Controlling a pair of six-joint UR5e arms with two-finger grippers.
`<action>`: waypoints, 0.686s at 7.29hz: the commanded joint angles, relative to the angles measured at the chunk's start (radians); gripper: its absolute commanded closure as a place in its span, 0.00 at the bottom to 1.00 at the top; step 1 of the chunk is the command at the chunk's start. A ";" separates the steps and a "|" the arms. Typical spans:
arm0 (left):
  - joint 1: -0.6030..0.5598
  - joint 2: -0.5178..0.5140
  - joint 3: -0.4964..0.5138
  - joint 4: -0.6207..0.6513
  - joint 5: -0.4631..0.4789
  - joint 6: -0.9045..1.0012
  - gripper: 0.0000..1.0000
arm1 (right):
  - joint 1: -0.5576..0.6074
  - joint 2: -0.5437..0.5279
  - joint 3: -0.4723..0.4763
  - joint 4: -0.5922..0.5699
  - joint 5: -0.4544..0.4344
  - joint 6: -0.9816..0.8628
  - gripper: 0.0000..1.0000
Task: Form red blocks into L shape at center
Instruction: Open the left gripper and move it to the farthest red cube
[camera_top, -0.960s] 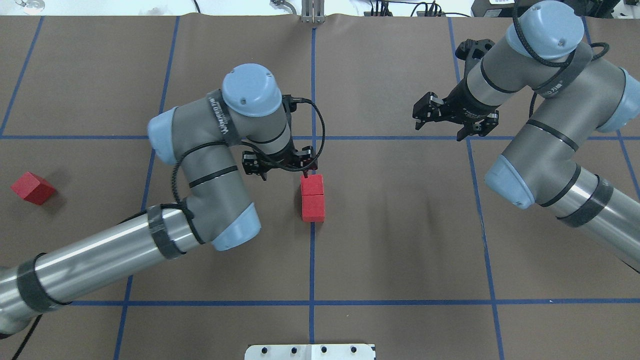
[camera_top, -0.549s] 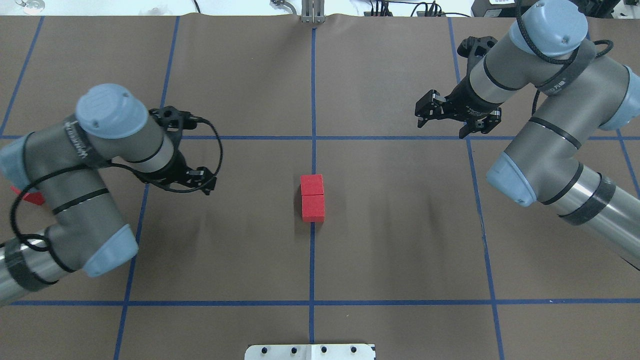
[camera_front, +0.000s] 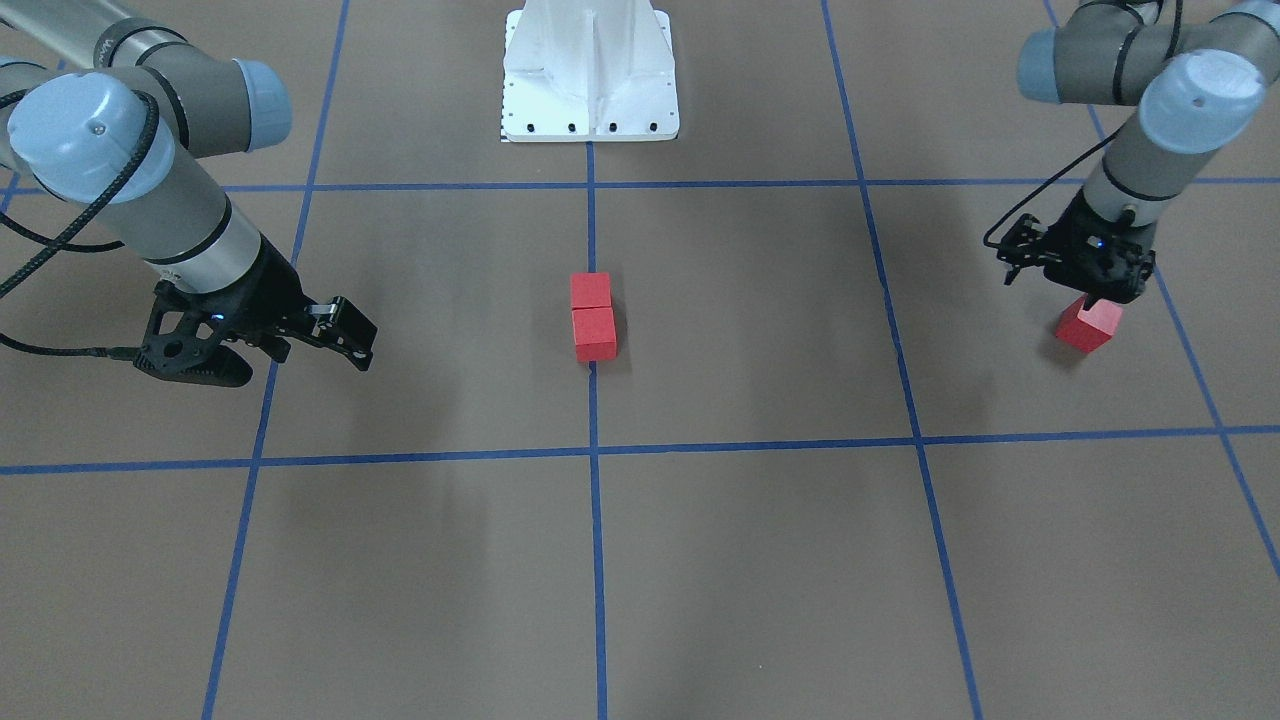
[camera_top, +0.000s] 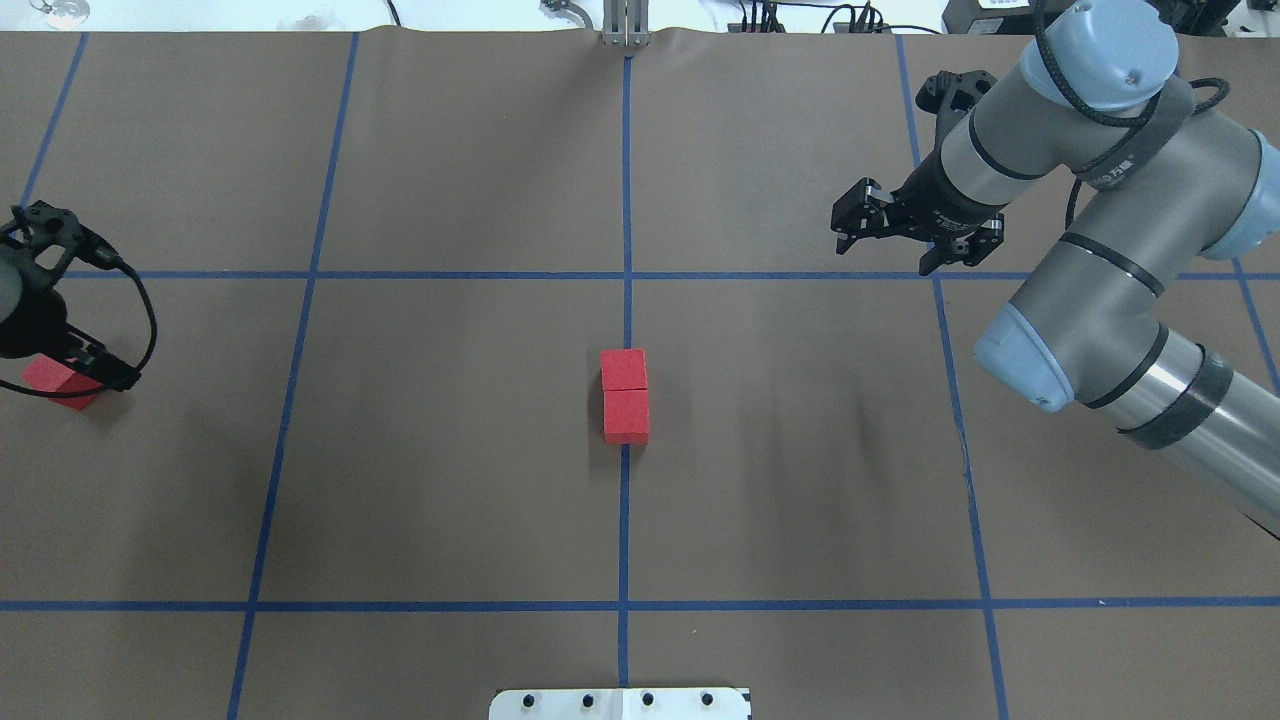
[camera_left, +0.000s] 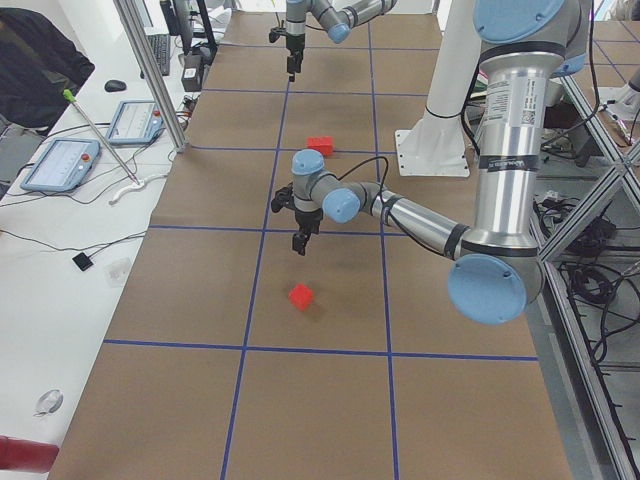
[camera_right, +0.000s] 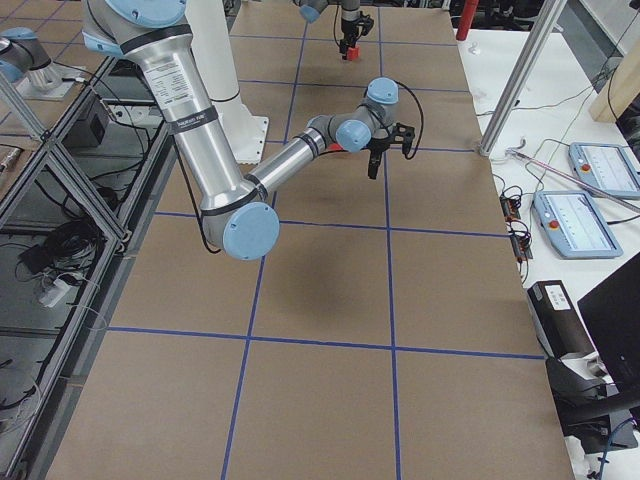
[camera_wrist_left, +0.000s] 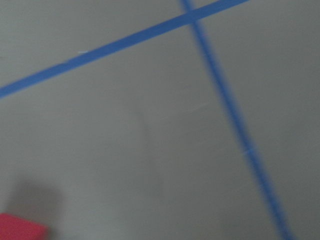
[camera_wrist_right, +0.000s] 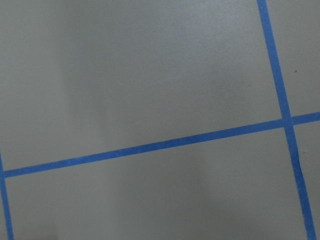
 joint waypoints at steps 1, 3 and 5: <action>-0.110 0.005 0.129 -0.014 -0.071 0.258 0.00 | -0.001 -0.001 0.000 0.001 0.000 0.001 0.00; -0.105 -0.026 0.169 -0.014 -0.093 0.260 0.00 | -0.001 -0.001 0.000 0.001 -0.002 0.003 0.00; -0.105 -0.037 0.190 -0.014 -0.096 0.206 0.00 | -0.001 0.002 0.003 0.001 -0.002 0.008 0.00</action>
